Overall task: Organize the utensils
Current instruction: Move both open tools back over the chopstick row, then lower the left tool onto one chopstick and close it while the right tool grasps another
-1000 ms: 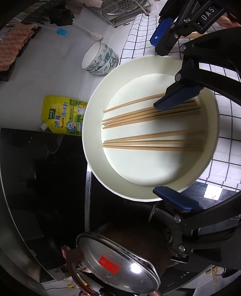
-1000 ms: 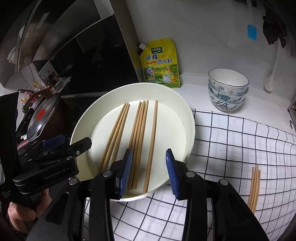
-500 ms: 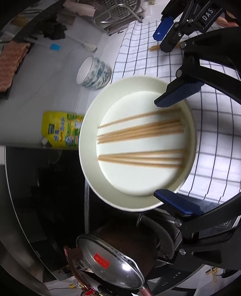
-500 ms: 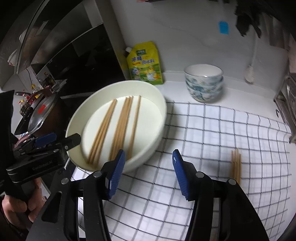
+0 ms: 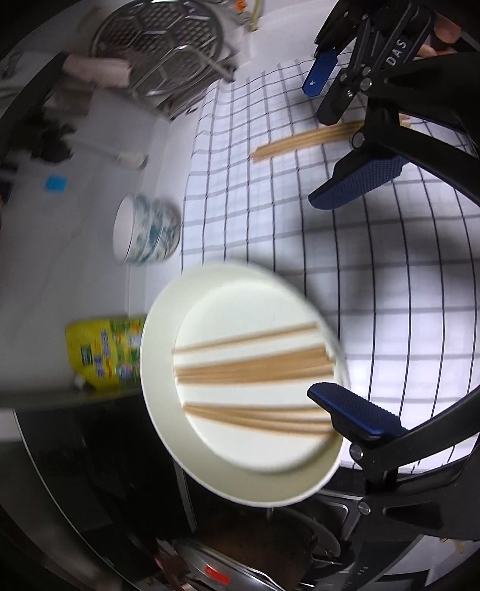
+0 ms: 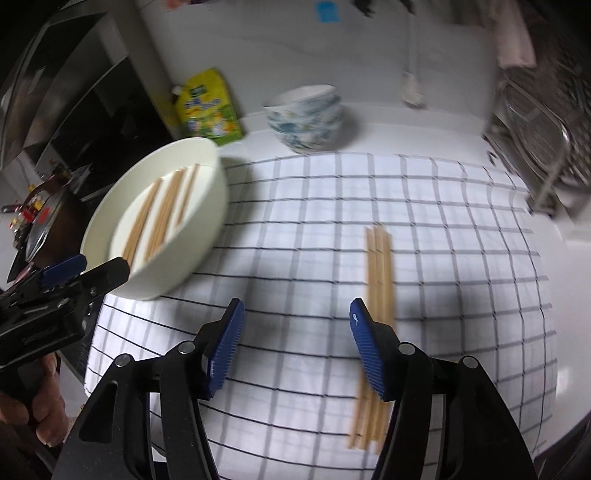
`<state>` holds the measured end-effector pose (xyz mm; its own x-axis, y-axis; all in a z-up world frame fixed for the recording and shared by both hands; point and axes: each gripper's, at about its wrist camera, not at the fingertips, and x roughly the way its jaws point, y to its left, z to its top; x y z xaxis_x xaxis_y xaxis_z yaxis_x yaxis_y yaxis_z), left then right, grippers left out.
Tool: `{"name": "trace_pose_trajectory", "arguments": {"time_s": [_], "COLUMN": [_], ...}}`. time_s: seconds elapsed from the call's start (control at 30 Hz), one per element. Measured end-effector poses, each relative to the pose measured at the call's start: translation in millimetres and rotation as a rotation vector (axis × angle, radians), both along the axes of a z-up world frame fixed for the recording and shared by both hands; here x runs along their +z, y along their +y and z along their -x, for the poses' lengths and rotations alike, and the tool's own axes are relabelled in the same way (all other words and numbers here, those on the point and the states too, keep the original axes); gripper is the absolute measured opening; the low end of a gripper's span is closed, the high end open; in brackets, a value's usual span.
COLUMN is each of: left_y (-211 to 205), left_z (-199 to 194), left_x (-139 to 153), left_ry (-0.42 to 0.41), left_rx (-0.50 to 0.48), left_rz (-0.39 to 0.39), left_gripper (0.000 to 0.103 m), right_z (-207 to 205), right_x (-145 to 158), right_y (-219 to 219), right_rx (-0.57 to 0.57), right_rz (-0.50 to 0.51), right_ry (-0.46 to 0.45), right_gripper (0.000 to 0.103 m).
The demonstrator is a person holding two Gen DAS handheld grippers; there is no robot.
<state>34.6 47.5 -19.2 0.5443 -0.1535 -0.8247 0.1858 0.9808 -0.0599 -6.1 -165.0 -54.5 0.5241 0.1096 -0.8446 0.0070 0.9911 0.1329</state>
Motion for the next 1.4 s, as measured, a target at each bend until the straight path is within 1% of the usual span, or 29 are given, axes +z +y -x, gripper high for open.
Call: {"name": "trace_pose_trajectory", "arguments": {"time_s": [0.23, 0.4, 0.57, 0.7, 0.93, 1.03, 1.4], "left_y": [-40.7, -62.8, -79.0, -88.1, -96.7, -99.1, -105.7], "left_z": [7.7, 12.3, 17.4, 20.8, 20.9, 21.3, 19.4], "left_x": [-9.9, -21.8, -35.8, -47.3, -58.0, -61.8, -66.3], "left_ry": [0.024, 0.047, 0.072, 0.093, 0.113, 0.121, 0.124], "left_rx": [-0.082, -0.115, -0.134, -0.145, -0.139, -0.137, -0.132], "left_rz": [-0.011, -0.025, -0.042, -0.054, -0.060, -0.064, -0.065], "left_gripper": [0.094, 0.094, 0.094, 0.094, 0.094, 0.094, 0.094], "right_z": [14.7, 22.0, 23.1, 20.8, 17.6, 16.7, 20.9], "right_x": [-12.3, -31.7, -54.1, -67.5, -79.4, -82.6, -87.4], "right_y": [-38.4, -63.2, -77.3, -79.7, -75.8, -73.4, -76.4], "right_rx": [-0.067, -0.112, -0.132, -0.127, -0.096, -0.086, -0.059], "right_rz": [0.012, 0.015, 0.031, 0.046, 0.077, 0.102, 0.106], "right_ry": [0.019, 0.056, 0.087, 0.105, 0.114, 0.115, 0.123], "right_gripper": [0.060, 0.060, 0.060, 0.060, 0.060, 0.060, 0.060]}}
